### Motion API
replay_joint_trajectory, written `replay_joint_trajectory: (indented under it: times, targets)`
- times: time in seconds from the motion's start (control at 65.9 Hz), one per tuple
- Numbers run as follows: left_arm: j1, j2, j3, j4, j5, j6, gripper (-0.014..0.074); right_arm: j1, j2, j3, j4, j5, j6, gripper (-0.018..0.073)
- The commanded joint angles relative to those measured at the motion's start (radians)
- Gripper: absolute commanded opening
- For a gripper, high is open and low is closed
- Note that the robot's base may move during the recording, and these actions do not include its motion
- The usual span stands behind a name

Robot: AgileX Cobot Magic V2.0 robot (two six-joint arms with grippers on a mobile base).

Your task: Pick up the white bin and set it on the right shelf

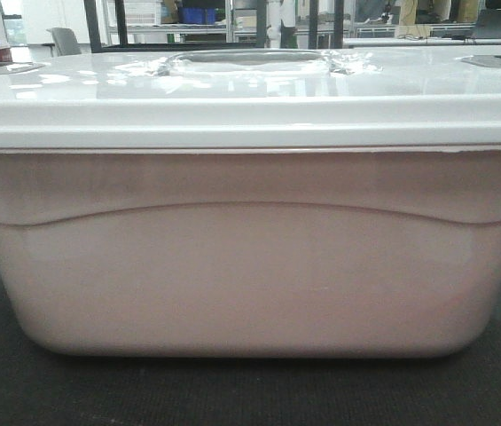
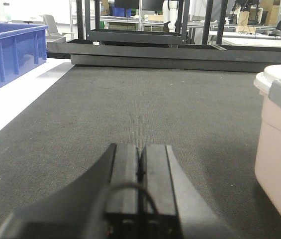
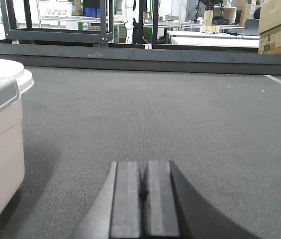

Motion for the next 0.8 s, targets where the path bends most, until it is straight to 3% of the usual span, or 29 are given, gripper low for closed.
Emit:
replay_joint_trajectory:
  times: [0.0,0.425,0.592,0.683,0.79]
  targets:
    - [-0.002,-0.006,-0.002,-0.003,-0.093,0.0,-0.0126,-0.005,-0.018,-0.002,-0.008,-0.09,-0.002,0.0039]
    - [-0.002,-0.006,-0.002,-0.003,-0.097,0.0,-0.0126,-0.005,-0.018,-0.002,-0.008,-0.09,-0.002,0.0039]
    - [-0.002,-0.006,-0.023,-0.001,-0.156,0.0,-0.0126,-0.005,-0.018,-0.014,-0.008,-0.15,-0.002,0.0039]
    - [-0.002,-0.006,-0.072,-0.001,-0.111,0.0,-0.0126,-0.005,-0.017,-0.078,-0.008,-0.131,-0.002,0.0039]
    - [-0.002,0.003,-0.16,0.005,-0.017,0.0,-0.0126,-0.005,-0.003,-0.193,-0.022,-0.001,-0.003,0.0039]
